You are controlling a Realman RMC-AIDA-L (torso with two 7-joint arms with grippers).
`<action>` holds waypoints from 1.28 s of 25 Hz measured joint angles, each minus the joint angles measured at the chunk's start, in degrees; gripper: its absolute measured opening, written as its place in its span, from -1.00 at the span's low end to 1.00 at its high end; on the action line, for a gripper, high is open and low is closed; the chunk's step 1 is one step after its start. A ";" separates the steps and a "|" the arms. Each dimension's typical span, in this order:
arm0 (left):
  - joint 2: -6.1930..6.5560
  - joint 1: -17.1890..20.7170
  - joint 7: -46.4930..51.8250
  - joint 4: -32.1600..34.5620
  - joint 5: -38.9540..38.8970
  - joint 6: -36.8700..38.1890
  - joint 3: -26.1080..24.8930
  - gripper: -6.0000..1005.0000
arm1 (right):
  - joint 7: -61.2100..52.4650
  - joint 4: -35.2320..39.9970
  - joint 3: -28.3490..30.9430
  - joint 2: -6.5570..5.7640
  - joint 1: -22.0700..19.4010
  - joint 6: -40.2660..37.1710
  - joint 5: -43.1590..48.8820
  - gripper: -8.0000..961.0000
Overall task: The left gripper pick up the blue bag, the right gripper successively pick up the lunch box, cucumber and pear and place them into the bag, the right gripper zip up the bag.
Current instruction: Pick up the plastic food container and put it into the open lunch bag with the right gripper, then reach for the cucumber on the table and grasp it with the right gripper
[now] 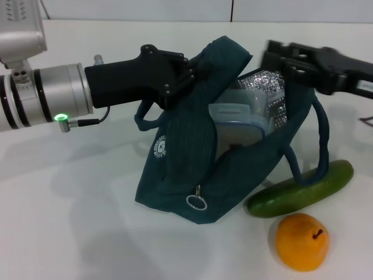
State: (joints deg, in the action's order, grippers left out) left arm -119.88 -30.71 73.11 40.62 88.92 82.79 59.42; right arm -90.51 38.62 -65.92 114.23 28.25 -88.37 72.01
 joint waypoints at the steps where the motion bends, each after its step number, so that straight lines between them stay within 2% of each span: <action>1: 0.00 0.01 0.00 -0.01 0.00 0.00 -0.01 -0.89 | 0.04 1.47 0.51 -0.19 -1.10 -0.01 0.14 -0.23; 4: 0.00 0.10 0.01 -0.04 -0.23 -0.18 0.00 -0.89 | 0.36 10.82 4.83 -0.47 -6.72 -1.21 3.73 0.27; 6: 0.00 0.32 0.00 -0.09 -1.00 -0.46 0.00 -0.89 | 0.41 16.05 8.15 -0.30 -9.44 -3.25 7.31 0.43; 9: 0.14 0.62 -0.03 0.07 -1.42 -0.68 -0.17 -0.89 | -0.03 20.68 14.07 -0.25 -11.29 -9.13 12.17 0.68; 13: 0.54 0.57 0.01 0.38 -0.66 -1.43 -0.60 -0.89 | -3.32 24.11 21.87 -0.50 -10.69 -15.21 22.03 0.68; 15: 0.53 0.54 0.06 0.28 -0.49 -3.05 -0.79 -0.89 | -4.79 25.46 23.25 -0.54 -10.24 -16.30 26.85 0.68; 21: 0.30 0.51 -0.03 -0.87 -0.28 -3.63 -0.58 -0.89 | -7.86 29.88 23.57 -0.97 -9.04 -18.35 36.23 0.68; 26: 0.27 0.09 -0.06 -1.65 -0.45 -3.98 -0.44 -0.89 | -12.68 29.60 22.83 -2.23 -4.47 -18.46 46.63 0.67; 32: 0.18 -1.72 -0.49 -4.60 -0.45 -4.98 -0.36 -0.89 | -12.67 29.98 21.13 -2.19 -1.77 -17.61 53.94 0.65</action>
State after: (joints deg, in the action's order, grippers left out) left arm -119.70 -32.43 72.63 36.02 88.47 77.82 59.06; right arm -103.18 68.60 -44.79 112.04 26.48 -105.98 125.94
